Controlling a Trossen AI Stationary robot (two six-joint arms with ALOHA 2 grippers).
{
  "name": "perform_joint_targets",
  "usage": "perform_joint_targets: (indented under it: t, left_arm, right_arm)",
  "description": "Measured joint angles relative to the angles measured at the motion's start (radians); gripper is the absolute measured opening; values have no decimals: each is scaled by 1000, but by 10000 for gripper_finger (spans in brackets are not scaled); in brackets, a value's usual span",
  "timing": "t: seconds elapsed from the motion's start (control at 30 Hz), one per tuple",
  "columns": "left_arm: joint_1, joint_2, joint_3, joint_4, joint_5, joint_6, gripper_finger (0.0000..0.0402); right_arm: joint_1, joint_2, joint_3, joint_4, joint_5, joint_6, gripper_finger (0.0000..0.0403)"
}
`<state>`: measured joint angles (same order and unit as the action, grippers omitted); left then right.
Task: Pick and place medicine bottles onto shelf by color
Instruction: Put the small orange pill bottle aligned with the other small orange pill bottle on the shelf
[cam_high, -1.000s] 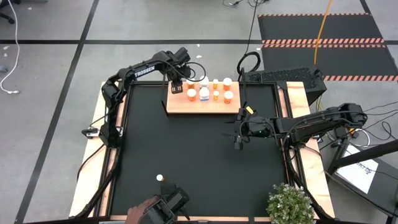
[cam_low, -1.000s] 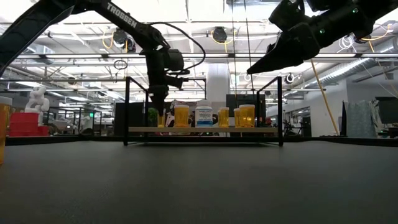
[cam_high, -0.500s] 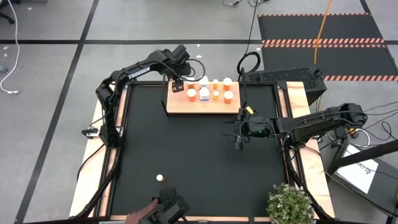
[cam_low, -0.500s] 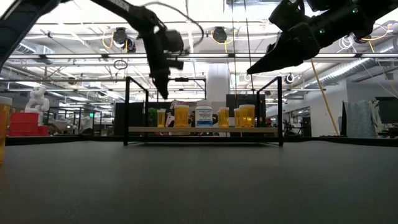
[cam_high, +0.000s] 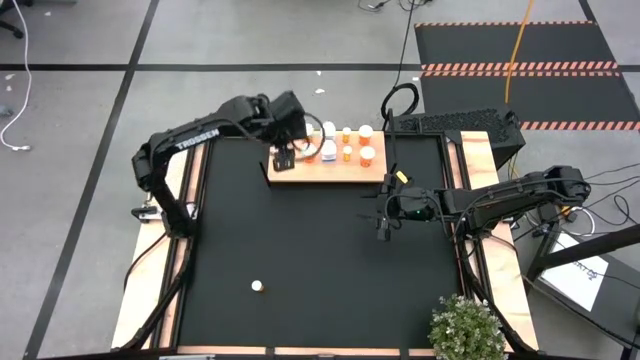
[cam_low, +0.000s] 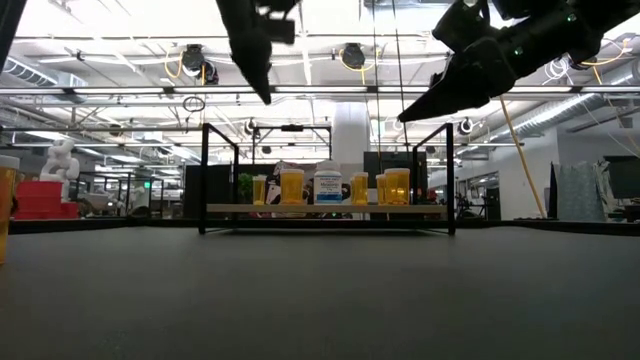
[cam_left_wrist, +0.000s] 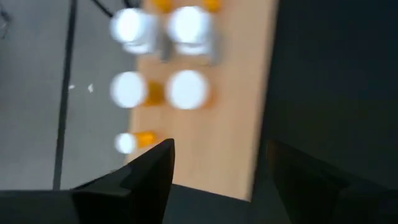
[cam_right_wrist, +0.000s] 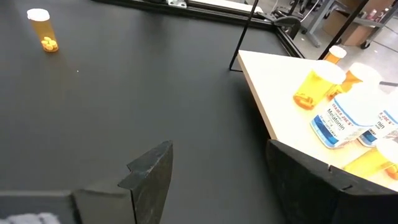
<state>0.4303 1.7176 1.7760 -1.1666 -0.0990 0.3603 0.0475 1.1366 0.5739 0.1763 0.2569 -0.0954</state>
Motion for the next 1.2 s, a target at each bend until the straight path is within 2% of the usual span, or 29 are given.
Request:
perform_joint_targets:
  t: [0.23,0.43,0.87,1.1,1.2]
  left_arm:
    - [-200,-40,0,-118,-7,-100,255]
    - [-363,-38,0,-231,-19,-247,255]
    - [-774,-37,0,-273,-182,-542,255]
    - [-986,-37,0,-273,-360,-702,255]
    - [-1070,-37,-6,-269,-404,-762,255]
  right_arm:
    - [0,0,0,-14,0,6,251]
    - [0,0,0,-41,-1,34,251]
    - [60,0,0,-52,-1,120,251]
    - [107,0,0,14,-1,186,251]
    - [137,0,0,65,-1,202,251]
